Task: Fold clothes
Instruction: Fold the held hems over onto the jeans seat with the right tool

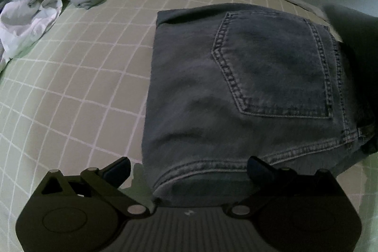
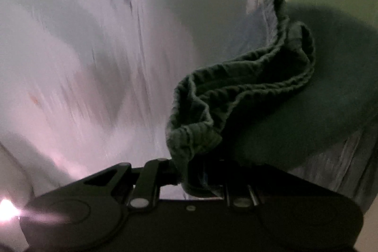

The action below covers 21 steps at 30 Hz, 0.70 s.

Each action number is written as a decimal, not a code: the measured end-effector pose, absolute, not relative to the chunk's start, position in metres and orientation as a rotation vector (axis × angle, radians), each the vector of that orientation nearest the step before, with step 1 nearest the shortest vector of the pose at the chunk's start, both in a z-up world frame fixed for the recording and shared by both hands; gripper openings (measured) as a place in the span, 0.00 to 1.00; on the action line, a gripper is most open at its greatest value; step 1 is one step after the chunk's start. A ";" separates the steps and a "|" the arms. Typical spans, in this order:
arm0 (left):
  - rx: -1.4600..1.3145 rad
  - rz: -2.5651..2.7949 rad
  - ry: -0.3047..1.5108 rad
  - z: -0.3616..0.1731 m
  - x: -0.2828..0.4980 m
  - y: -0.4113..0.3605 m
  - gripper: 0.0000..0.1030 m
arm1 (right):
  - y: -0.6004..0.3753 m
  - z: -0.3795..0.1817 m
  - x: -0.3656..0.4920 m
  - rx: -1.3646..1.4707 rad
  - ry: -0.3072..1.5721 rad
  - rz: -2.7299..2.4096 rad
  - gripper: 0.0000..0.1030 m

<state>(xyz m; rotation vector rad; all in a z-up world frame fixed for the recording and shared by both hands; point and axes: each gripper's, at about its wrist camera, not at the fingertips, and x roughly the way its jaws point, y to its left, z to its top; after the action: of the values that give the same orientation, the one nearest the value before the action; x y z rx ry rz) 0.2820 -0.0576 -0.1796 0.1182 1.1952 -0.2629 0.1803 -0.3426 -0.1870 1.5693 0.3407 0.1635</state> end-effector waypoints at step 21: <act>0.094 -0.247 1.202 -0.178 0.271 -0.052 1.00 | -0.338 -0.170 0.131 1.206 0.677 -0.027 0.81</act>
<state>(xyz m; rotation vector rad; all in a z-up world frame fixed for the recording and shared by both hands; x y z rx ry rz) 0.2706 -0.0519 -0.1780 0.0943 1.2025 -0.2472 0.1308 -0.3377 -0.1700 1.2064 0.6771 -0.0271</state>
